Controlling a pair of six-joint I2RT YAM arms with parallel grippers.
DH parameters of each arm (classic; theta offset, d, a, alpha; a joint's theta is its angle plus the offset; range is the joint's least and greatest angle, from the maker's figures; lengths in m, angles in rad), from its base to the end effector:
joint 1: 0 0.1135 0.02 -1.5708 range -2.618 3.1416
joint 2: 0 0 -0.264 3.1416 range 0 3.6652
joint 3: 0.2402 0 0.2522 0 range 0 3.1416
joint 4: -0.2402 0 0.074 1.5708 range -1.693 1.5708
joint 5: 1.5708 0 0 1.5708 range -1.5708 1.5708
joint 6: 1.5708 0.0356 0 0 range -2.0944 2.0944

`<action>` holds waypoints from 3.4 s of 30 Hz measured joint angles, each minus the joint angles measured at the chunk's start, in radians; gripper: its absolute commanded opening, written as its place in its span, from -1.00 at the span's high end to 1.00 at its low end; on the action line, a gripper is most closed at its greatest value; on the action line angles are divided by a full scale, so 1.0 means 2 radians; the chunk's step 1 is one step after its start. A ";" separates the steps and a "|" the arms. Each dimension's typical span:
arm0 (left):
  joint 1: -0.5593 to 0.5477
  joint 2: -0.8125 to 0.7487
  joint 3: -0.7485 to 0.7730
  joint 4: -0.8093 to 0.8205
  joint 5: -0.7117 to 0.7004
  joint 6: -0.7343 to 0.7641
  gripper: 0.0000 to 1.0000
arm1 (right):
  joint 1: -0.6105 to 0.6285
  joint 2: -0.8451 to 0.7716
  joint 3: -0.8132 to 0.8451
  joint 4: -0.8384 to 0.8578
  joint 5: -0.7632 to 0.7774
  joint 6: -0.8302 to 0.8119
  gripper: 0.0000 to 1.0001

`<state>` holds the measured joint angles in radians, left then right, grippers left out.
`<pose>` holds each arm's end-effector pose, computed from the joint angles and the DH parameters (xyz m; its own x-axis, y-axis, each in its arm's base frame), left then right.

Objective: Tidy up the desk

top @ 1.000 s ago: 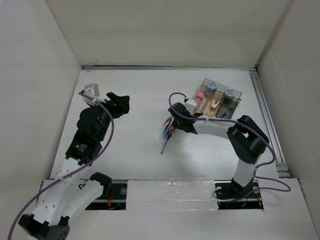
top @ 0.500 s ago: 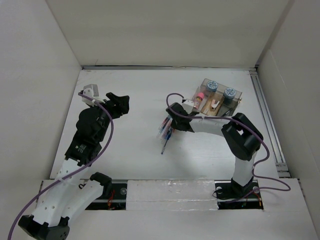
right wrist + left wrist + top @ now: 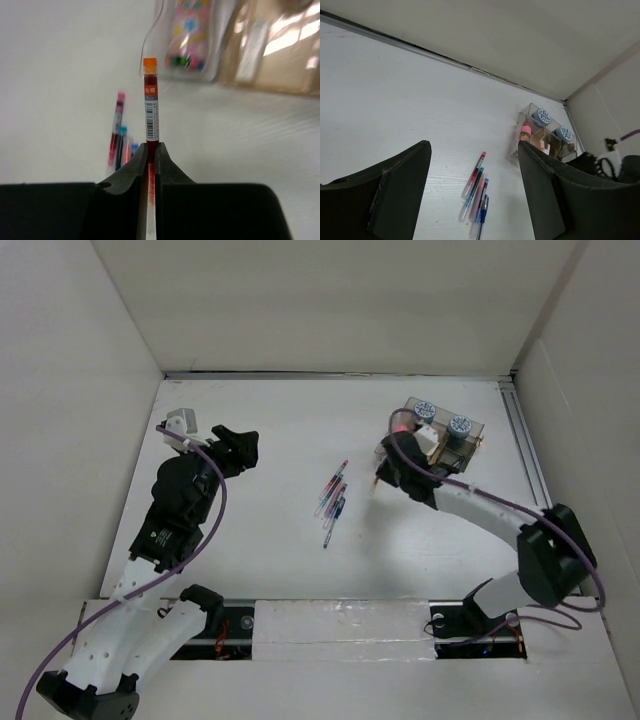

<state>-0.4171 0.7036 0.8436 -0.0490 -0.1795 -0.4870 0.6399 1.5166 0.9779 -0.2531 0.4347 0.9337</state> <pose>0.1502 -0.0596 0.3878 -0.0370 -0.4872 -0.8725 0.2475 0.8414 -0.4804 0.2668 0.1799 0.2273 -0.5841 0.4741 -0.6588 0.2779 0.8794 0.3865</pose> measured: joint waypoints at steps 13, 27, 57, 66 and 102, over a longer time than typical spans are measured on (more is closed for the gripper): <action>0.000 0.000 0.000 0.000 0.005 0.000 -0.32 | -0.309 -0.080 -0.080 0.072 -0.086 -0.010 0.88; 0.000 0.000 0.000 0.000 0.006 0.000 -0.33 | -0.325 -0.019 -0.060 0.079 -0.105 -0.010 0.22; 0.000 0.006 0.000 0.000 -0.001 0.000 -0.34 | 0.200 0.107 0.015 -0.009 -0.020 0.044 0.19; 0.000 0.006 0.000 0.000 0.000 0.000 -0.34 | 0.200 0.136 0.040 -0.033 0.018 0.057 0.30; 0.000 -0.006 0.000 0.000 0.000 0.000 -0.33 | -0.183 -0.158 -0.101 0.060 0.020 0.055 1.00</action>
<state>-0.4171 0.6926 0.8436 -0.0494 -0.1795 -0.4870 0.2741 1.2015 0.7769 -0.1326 0.4755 1.0439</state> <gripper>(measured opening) 0.665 0.119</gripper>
